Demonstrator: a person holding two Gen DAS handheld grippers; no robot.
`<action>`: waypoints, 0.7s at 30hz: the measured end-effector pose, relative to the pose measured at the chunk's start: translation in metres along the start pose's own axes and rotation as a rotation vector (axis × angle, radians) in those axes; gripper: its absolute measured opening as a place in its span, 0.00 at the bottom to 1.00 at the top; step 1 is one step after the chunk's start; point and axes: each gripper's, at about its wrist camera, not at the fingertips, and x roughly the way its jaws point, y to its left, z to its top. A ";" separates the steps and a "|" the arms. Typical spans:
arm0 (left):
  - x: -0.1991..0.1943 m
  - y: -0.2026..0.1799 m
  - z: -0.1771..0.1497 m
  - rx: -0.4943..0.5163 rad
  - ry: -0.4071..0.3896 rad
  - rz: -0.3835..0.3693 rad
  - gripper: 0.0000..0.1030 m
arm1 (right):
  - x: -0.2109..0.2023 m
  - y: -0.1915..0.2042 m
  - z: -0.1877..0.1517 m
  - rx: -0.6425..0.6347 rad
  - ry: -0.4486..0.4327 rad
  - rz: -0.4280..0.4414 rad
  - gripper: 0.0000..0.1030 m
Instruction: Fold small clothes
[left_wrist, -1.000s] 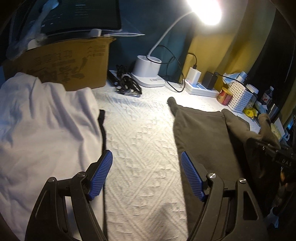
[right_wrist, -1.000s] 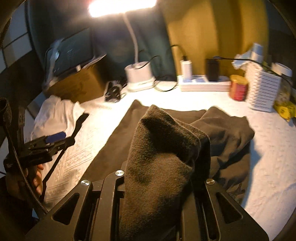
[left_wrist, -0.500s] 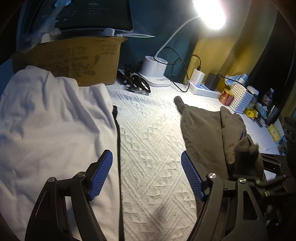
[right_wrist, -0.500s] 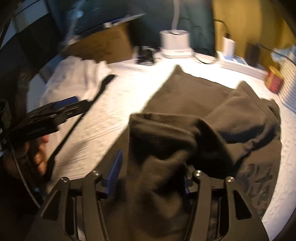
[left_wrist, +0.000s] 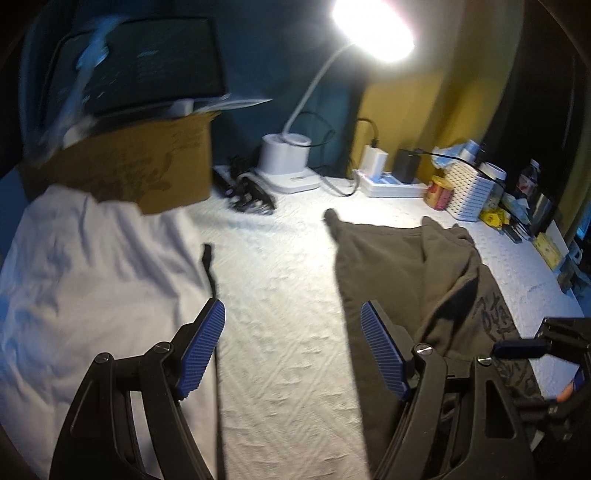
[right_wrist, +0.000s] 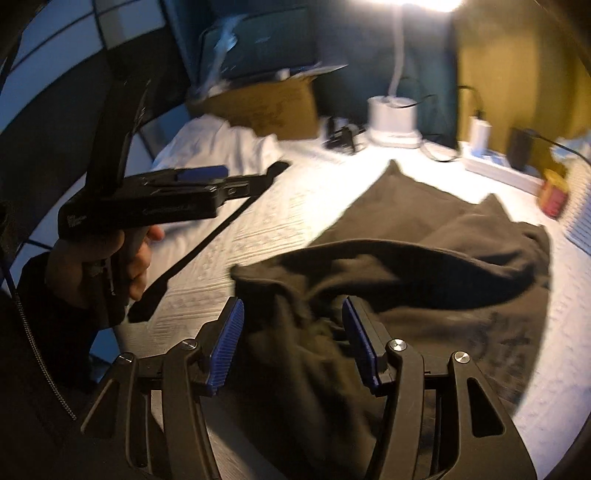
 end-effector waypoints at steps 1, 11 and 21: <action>0.000 -0.005 0.003 0.011 0.000 -0.007 0.74 | -0.006 -0.008 -0.002 0.016 -0.014 -0.012 0.57; 0.013 -0.084 0.029 0.161 0.017 -0.055 0.74 | -0.045 -0.095 -0.028 0.177 -0.081 -0.161 0.57; 0.049 -0.181 0.041 0.445 0.083 -0.090 0.74 | -0.066 -0.172 -0.057 0.328 -0.122 -0.209 0.57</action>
